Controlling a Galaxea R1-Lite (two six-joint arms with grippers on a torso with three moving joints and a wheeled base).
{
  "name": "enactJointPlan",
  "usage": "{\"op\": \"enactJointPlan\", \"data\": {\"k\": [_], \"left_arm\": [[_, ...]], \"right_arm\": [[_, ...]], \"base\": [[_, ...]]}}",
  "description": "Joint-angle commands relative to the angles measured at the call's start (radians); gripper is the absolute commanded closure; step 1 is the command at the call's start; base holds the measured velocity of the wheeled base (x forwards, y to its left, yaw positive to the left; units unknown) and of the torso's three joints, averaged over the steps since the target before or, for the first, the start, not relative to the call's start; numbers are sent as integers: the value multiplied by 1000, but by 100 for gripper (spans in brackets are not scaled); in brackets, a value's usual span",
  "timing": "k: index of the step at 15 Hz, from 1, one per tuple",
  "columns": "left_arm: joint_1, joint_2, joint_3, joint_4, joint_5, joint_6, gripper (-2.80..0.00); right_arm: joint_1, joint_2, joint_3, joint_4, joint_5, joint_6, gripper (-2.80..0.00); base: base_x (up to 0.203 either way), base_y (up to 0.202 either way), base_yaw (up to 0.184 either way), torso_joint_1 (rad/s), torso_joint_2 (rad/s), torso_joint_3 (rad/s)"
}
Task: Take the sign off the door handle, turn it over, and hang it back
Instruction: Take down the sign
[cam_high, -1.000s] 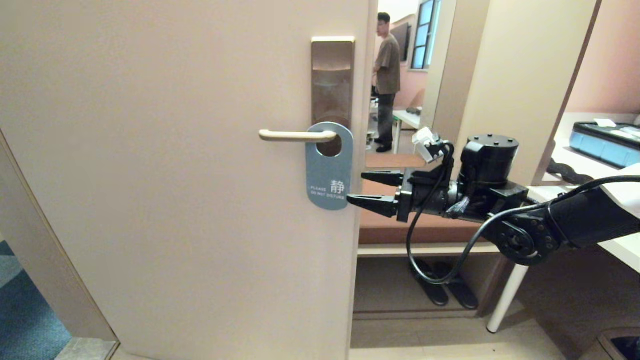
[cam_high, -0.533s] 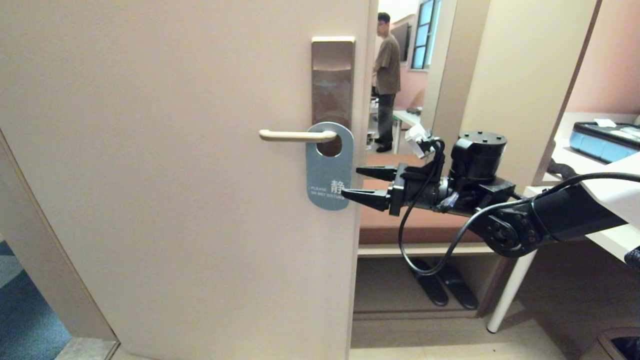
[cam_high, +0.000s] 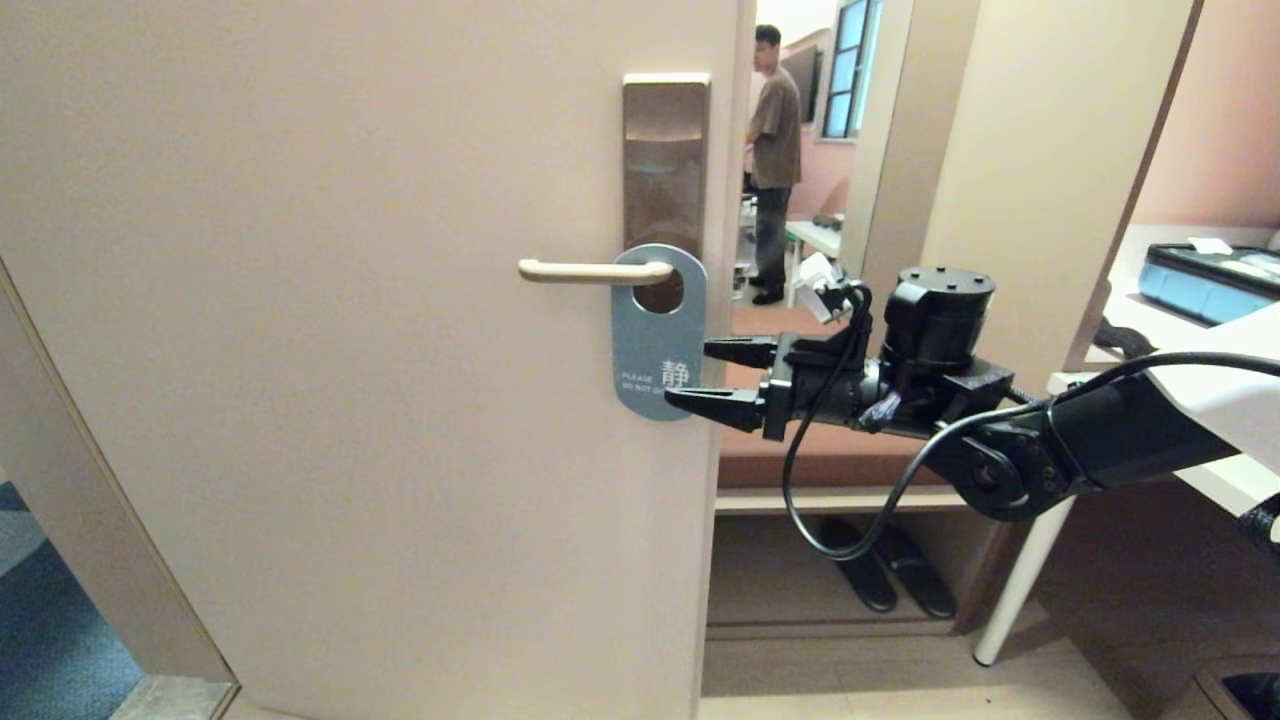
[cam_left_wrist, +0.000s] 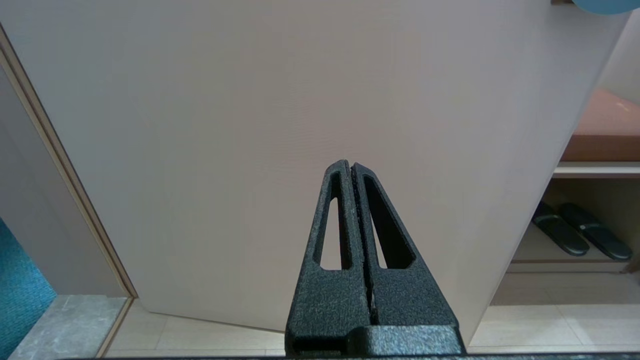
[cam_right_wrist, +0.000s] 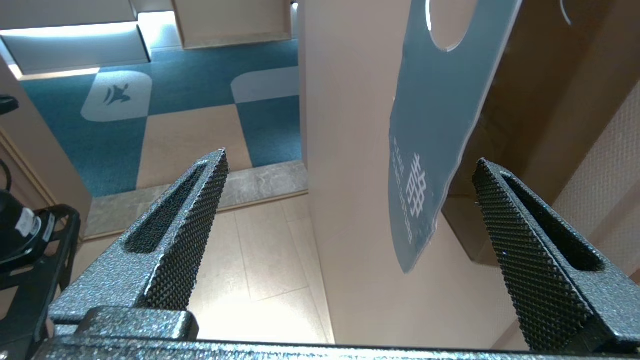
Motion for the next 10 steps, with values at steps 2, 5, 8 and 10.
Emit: {"op": "enactJointPlan", "data": {"k": [2, 5, 8, 10], "left_arm": [[0, 1, 0, 0, 0, -1, 0], [0, 1, 0, 0, 0, -1, 0], [0, 1, 0, 0, 0, -1, 0], [0, 1, 0, 0, 0, -1, 0]], "right_arm": [[13, 5, -20, -6, 4, -3, -280], [23, 18, -50, -16, -15, -10, -280], [29, 26, -63, -20, -18, -13, -280], [29, 32, -68, -20, -18, -29, -280]], "base": [[0, 0, 0, 0, 0, 0], [0, 0, 0, 0, 0, 0], [0, 0, 0, 0, 0, 0], [0, 0, 0, 0, 0, 0]]}}
